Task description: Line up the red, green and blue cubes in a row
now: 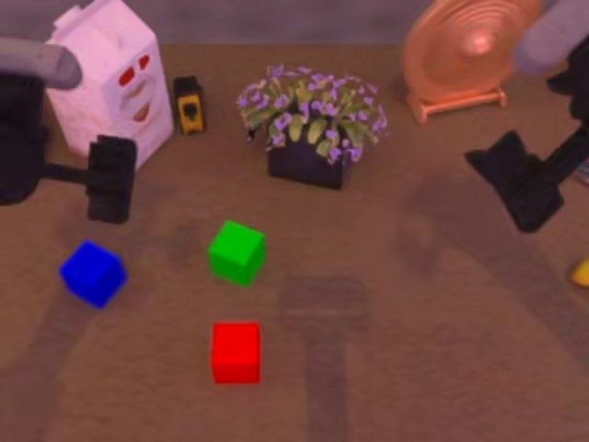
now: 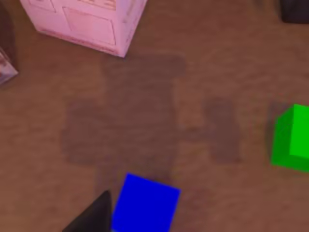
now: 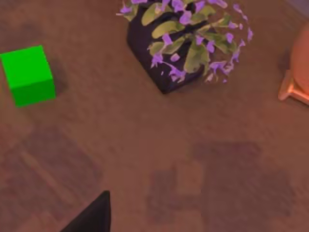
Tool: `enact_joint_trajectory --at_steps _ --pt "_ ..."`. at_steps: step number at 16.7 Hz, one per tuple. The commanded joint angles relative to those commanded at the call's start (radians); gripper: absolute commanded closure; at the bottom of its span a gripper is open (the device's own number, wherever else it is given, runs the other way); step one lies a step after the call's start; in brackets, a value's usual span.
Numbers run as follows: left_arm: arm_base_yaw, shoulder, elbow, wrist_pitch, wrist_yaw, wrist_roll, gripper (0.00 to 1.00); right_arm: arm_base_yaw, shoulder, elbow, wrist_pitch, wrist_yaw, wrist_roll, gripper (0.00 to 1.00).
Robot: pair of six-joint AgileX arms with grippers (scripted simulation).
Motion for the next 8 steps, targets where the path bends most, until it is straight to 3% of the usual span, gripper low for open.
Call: enact_joint_trajectory --at_steps 8 --pt "-0.160 0.702 0.560 -0.378 0.001 -0.014 0.00 -0.315 -0.819 -0.792 0.419 0.026 0.201 0.00"
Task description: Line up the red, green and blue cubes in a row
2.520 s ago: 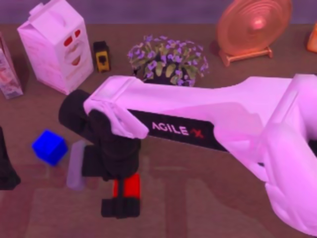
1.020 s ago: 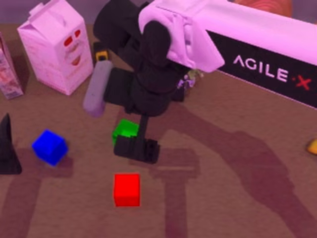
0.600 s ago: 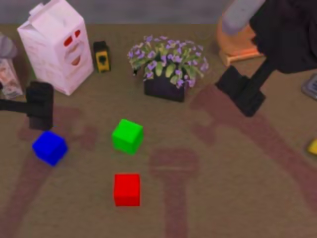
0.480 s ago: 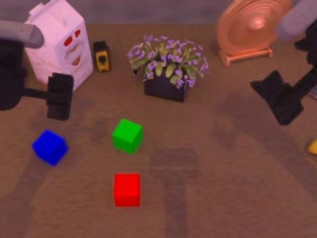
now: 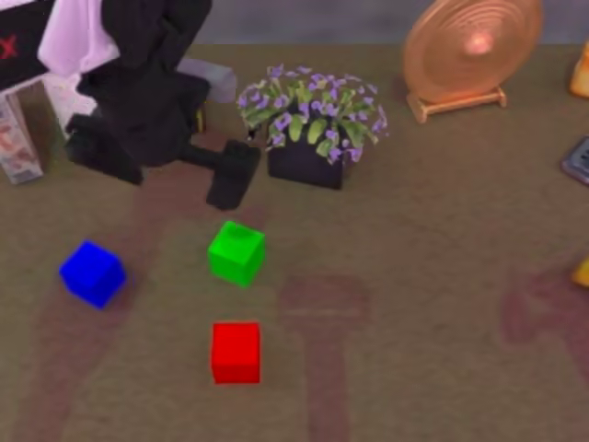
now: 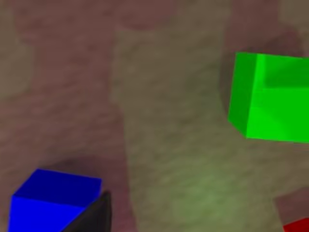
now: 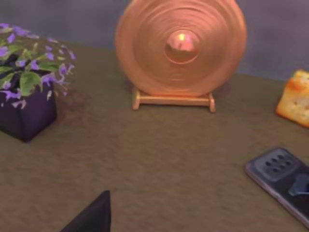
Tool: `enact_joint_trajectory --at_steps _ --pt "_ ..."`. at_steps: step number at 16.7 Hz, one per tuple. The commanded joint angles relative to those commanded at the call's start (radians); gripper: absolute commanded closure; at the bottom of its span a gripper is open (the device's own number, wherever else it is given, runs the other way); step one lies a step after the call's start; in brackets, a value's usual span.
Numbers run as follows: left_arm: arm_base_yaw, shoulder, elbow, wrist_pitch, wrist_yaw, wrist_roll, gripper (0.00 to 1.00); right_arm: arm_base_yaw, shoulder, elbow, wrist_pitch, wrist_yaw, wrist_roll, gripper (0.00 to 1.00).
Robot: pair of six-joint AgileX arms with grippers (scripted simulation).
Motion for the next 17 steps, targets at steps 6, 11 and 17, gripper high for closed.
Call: enact_joint_trajectory --at_steps 6,11,17 --pt "-0.069 0.297 0.255 -0.150 0.002 -0.007 0.00 -0.123 -0.333 -0.301 0.208 0.033 0.082 0.00" --pt "-0.076 0.324 0.283 -0.165 0.002 -0.008 0.00 -0.135 -0.366 -0.330 0.230 0.037 0.090 0.00" --pt "-0.074 0.350 0.233 -0.091 0.002 -0.005 0.00 -0.135 -0.366 -0.330 0.230 0.037 0.090 0.00"
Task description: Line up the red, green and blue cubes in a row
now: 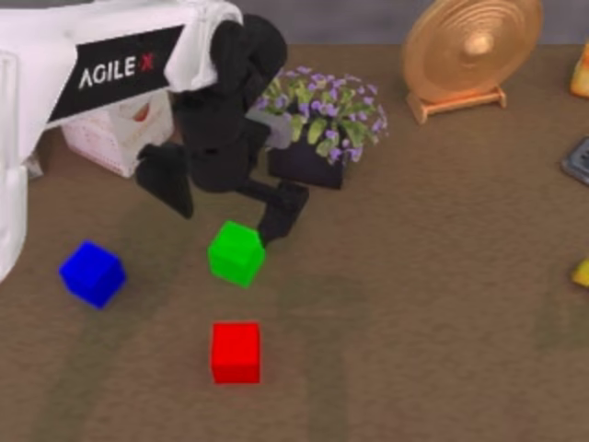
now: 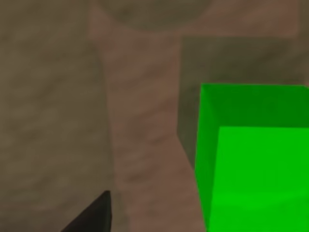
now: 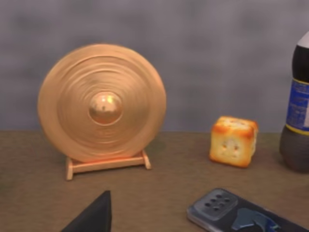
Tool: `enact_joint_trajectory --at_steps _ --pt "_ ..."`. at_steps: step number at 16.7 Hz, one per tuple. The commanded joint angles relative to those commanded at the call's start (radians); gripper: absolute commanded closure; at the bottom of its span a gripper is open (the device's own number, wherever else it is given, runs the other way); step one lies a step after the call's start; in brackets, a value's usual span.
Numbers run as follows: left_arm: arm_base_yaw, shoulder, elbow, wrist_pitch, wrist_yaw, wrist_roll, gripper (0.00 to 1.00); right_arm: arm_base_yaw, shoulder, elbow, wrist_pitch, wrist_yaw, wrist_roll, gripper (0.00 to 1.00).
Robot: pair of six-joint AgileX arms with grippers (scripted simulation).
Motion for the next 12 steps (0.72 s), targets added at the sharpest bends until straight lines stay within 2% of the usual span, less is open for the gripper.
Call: enact_joint_trajectory --at_steps 5,10,12 --pt "-0.001 0.064 -0.107 0.178 0.001 0.000 0.00 0.000 0.000 0.000 0.000 0.000 0.000 0.00" --pt "-0.001 0.071 -0.118 0.192 0.001 0.000 0.00 0.000 0.000 0.000 0.000 0.000 0.000 0.00" --pt "-0.001 0.071 -0.118 0.192 0.001 0.000 0.15 0.000 0.000 0.000 0.000 0.000 0.000 0.00"
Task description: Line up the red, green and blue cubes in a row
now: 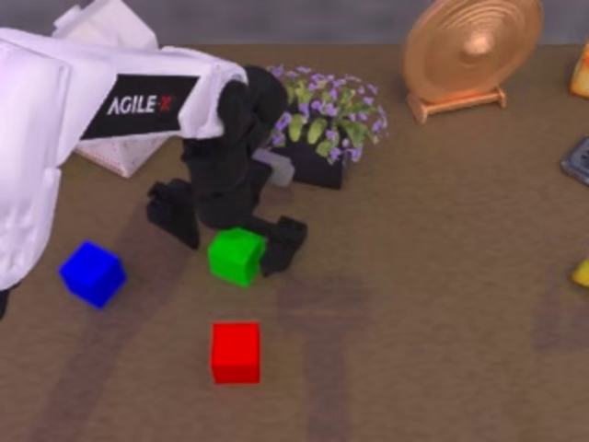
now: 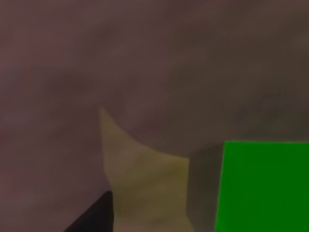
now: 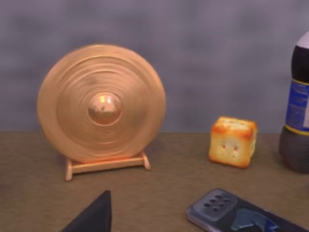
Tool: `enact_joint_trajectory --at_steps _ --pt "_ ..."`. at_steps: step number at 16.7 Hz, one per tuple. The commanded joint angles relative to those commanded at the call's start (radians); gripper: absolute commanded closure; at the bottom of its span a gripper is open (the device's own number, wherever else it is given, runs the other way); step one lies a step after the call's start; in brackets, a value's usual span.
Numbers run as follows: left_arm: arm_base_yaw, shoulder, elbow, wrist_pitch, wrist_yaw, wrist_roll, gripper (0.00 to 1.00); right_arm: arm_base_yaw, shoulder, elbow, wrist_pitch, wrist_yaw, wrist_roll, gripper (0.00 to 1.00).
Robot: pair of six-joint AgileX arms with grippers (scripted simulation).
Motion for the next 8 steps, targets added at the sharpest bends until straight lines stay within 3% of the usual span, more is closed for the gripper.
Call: enact_joint_trajectory --at_steps 8 --pt "0.000 0.000 0.000 0.000 0.000 0.000 0.75 0.000 0.000 0.000 0.000 0.000 0.000 0.00"
